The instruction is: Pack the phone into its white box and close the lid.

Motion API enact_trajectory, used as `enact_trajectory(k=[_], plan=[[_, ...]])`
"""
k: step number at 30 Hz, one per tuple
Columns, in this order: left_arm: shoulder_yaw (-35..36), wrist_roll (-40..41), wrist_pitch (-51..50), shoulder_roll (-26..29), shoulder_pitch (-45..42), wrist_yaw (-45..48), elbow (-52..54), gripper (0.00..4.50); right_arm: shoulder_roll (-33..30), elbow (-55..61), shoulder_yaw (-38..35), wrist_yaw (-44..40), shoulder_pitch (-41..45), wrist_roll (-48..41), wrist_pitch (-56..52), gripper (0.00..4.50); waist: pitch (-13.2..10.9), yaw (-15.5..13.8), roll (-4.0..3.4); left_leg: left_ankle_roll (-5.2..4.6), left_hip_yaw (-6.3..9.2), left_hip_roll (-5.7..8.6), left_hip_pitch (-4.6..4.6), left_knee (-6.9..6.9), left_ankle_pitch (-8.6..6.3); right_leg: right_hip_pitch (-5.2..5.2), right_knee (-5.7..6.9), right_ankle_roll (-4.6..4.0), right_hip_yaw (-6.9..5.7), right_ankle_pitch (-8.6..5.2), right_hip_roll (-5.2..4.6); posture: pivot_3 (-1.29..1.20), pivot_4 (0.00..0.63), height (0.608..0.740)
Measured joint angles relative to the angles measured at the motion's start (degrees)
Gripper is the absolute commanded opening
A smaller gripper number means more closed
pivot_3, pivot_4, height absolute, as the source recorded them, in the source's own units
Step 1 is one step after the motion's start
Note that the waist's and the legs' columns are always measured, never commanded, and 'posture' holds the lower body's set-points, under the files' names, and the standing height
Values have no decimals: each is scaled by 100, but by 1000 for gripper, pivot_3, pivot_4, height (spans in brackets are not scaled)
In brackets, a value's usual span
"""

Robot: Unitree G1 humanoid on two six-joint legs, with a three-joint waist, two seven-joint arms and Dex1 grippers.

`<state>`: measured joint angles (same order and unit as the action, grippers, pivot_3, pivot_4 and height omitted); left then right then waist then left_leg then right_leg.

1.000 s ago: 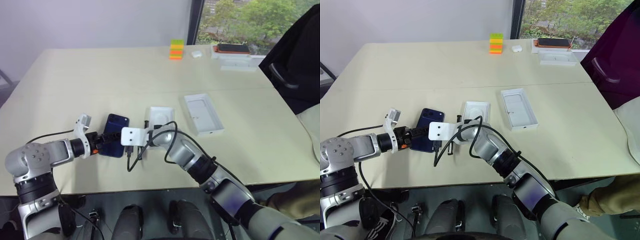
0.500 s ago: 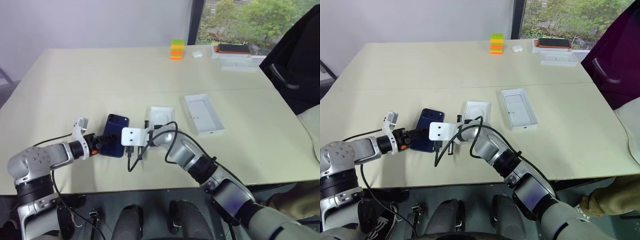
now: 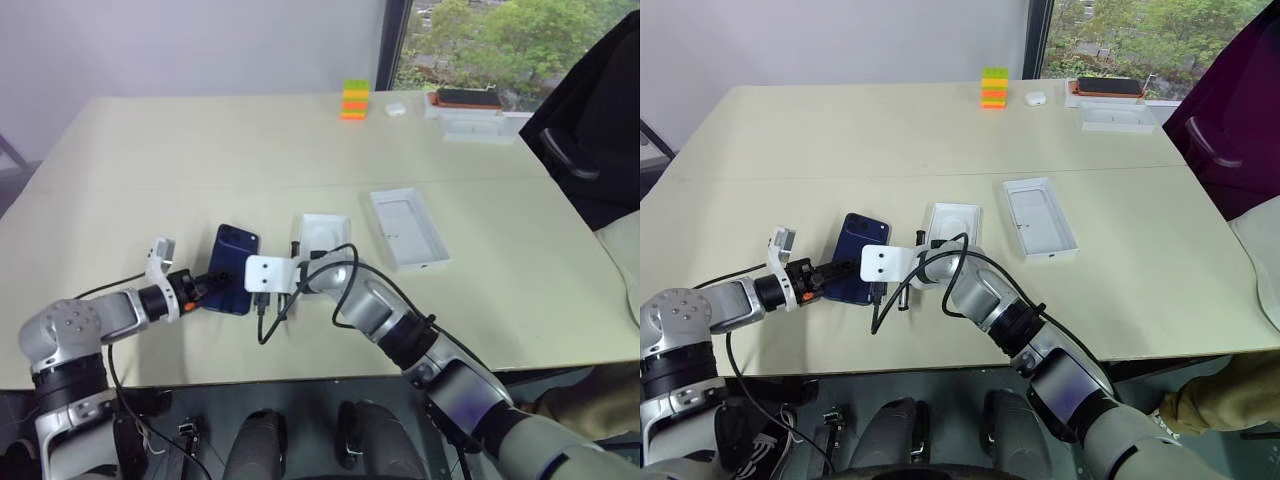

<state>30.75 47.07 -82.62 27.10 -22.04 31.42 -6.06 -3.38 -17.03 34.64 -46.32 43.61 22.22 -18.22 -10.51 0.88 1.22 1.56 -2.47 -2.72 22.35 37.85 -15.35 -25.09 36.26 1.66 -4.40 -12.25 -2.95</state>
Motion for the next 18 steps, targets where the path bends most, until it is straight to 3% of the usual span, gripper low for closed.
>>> enact_trajectory(k=[7, 15, 18], plan=[[370, 217, -80, -108, 37, -51, -330, 524, -35, 274, -267, -215, -54, -428, -117, 0, -3, 5, 2, 0, 0, -1, 6, 0, 0, -5, -1, 0, -4, 0, 0, 0, 150, 740], [891, 609, -235, -209, 62, -153, -531, 524, 94, 1247, -1867, -638, -34, -2308, -1306, 0, -3, 11, 2, 0, -1, -3, 7, -7, 0, -12, 0, 0, -5, 1, 4, 0, 150, 740], [1086, 802, -339, -210, 113, -120, -635, 524, -76, 1491, -2145, -668, -37, -2708, -1526, 0, -4, 10, 2, 0, -2, -2, 9, -9, 0, -15, -2, 0, -5, 1, 3, 0, 150, 740]])
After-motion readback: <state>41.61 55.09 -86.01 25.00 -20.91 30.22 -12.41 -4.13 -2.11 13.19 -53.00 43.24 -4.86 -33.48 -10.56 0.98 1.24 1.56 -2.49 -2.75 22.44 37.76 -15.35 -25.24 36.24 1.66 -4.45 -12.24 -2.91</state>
